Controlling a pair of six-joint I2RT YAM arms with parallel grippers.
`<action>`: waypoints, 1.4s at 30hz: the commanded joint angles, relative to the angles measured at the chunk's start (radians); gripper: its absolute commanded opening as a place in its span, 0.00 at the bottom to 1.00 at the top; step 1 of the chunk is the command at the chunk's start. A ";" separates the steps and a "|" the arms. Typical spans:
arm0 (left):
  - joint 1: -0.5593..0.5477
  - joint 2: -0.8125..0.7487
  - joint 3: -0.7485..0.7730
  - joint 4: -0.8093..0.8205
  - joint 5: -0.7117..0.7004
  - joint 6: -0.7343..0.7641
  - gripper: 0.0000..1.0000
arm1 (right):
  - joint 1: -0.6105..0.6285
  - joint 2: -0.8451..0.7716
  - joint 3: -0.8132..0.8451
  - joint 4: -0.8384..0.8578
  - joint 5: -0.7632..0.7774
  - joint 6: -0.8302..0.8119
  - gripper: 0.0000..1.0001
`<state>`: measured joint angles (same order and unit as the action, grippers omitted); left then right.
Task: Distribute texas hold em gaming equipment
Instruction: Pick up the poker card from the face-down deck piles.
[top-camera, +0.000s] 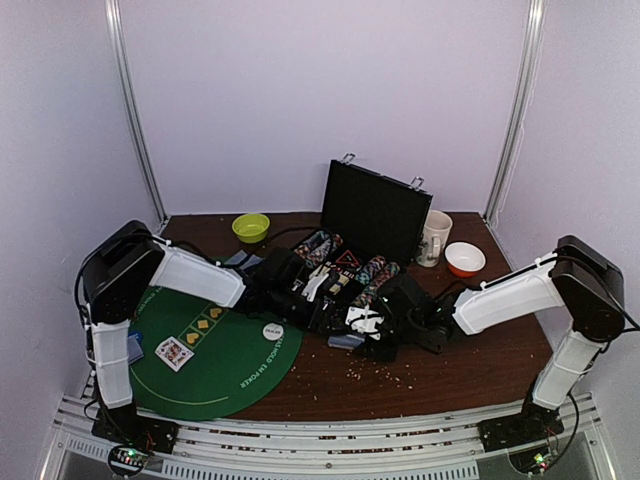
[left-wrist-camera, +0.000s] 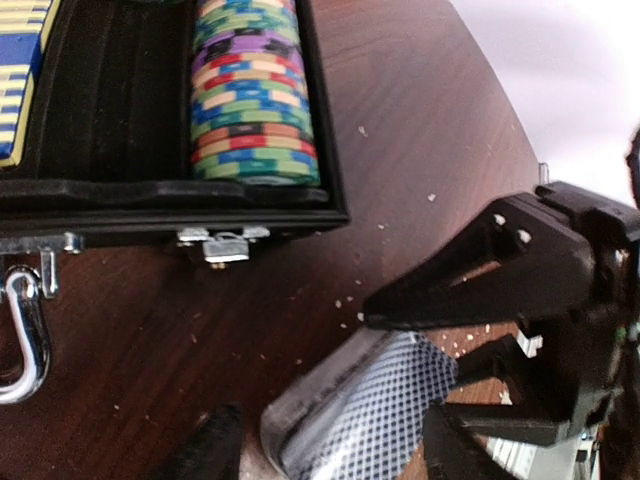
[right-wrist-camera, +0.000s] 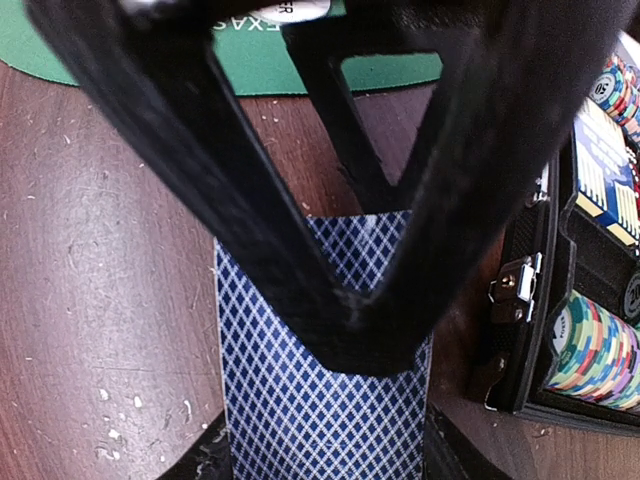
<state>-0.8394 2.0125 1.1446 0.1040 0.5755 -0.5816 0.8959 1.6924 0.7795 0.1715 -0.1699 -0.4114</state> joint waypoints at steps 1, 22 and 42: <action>-0.007 0.038 0.045 -0.045 -0.030 0.032 0.54 | -0.006 -0.036 -0.010 0.018 -0.011 0.016 0.53; -0.007 -0.047 0.033 -0.191 -0.144 0.156 0.23 | -0.007 -0.029 -0.004 0.005 0.001 0.020 0.53; 0.001 -0.236 0.018 -0.355 -0.088 0.281 0.00 | -0.013 -0.028 0.000 0.000 0.006 0.022 0.53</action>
<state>-0.8463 1.8519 1.1656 -0.2108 0.4519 -0.3565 0.8902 1.6886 0.7715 0.1730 -0.1692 -0.3958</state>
